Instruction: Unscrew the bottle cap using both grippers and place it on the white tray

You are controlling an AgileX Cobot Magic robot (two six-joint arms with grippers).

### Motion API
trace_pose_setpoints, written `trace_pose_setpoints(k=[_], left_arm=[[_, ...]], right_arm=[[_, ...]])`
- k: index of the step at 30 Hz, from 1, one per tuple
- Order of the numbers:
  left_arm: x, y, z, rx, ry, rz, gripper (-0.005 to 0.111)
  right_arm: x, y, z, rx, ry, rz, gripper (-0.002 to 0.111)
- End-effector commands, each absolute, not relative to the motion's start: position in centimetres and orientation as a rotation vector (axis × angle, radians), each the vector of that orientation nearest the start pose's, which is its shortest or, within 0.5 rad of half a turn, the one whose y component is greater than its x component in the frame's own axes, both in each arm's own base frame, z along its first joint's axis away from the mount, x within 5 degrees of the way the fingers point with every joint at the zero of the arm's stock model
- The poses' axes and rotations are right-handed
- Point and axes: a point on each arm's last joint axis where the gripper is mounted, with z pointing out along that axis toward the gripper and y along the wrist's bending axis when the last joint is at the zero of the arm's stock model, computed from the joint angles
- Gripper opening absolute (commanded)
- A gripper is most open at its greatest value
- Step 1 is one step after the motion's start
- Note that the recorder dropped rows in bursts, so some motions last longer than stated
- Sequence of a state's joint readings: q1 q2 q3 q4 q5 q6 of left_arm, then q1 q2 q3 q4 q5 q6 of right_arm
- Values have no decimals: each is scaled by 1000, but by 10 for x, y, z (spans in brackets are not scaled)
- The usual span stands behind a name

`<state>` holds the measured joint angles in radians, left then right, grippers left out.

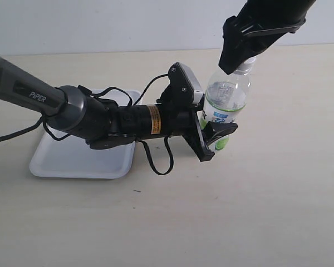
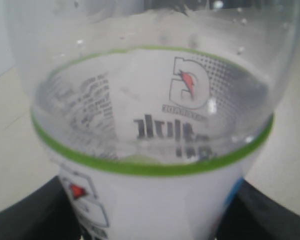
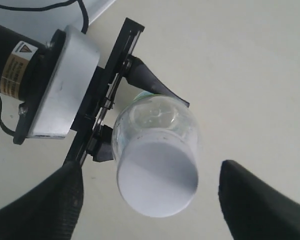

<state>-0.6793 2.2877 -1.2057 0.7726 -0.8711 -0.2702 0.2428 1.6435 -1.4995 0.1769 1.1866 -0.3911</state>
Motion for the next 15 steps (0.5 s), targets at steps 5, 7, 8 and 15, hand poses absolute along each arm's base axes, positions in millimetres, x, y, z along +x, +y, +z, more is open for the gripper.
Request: trace_pose_setpoints(k=[5,7,8,15], left_arm=[[314,-315,93,1212,1429,-798,0],[314,-315,93,1212,1429,-798,0],[314,-315,93,1212,1429,-798,0],[314,-315,93,1211,1431,-799,0]], right_arm=[[326,97,323,-833,2669,214,65],[327,97,323,-827,2664,213,58],[327,97,323,-826,2662,213,54],[327,97,323,-824,2663,213,27]])
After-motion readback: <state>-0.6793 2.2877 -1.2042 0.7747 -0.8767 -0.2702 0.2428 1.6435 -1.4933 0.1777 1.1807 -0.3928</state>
